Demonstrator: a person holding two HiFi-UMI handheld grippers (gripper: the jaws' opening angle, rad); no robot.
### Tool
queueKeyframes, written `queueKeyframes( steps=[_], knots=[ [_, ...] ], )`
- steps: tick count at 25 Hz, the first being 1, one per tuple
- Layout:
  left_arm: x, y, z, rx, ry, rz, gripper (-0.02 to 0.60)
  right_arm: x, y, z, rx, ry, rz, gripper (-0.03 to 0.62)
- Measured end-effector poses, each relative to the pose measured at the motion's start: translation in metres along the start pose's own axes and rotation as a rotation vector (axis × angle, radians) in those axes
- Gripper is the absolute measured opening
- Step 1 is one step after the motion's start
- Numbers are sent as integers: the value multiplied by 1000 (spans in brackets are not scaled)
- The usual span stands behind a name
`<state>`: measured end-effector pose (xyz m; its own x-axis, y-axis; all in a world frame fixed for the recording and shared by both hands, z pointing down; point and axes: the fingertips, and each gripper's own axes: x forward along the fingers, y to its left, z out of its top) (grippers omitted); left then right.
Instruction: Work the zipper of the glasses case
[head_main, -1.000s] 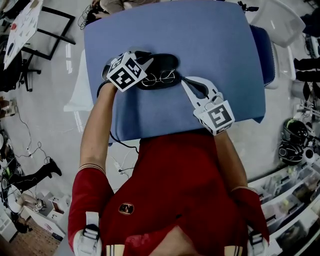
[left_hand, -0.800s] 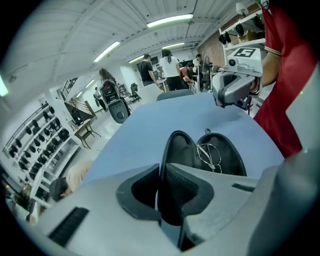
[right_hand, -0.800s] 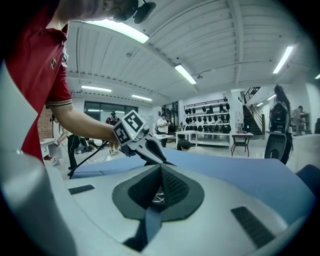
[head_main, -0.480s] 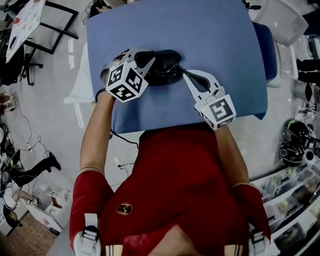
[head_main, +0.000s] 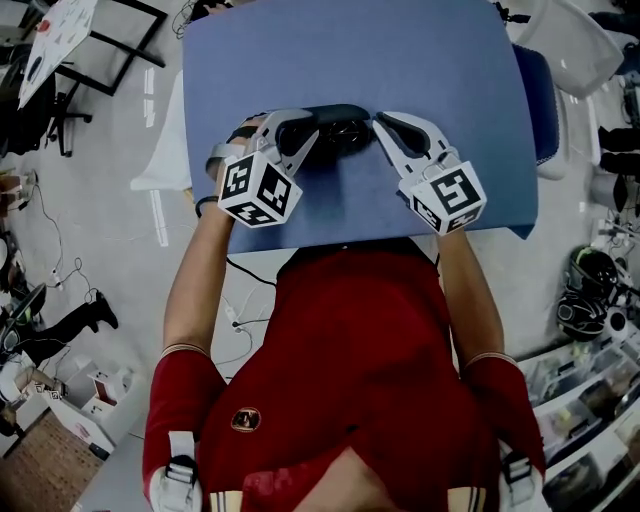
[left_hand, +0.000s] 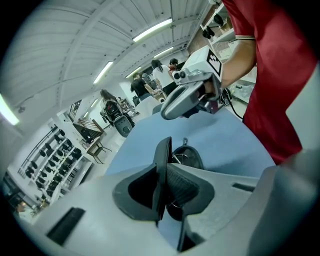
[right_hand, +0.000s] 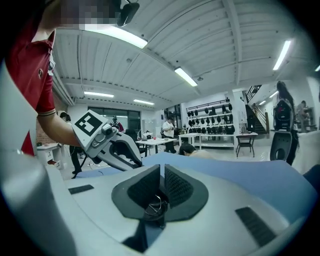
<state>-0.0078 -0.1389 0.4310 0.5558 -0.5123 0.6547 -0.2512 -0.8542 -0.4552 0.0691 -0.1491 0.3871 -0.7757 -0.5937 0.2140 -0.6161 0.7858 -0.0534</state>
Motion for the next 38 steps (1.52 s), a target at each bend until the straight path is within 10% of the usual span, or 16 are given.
queueKeyframes(
  steps=[13, 25, 38],
  knots=[
    [-4, -45, -9, -60, 10, -42, 58, 47, 46, -32, -235, 237, 343, 155],
    [-12, -45, -7, -129, -65, -45, 66, 50, 67, -58, -400, 346, 455, 130],
    [9, -50, -18, -117, 58, -177, 124, 40, 74, -68, -516, 359, 532, 121]
  ],
)
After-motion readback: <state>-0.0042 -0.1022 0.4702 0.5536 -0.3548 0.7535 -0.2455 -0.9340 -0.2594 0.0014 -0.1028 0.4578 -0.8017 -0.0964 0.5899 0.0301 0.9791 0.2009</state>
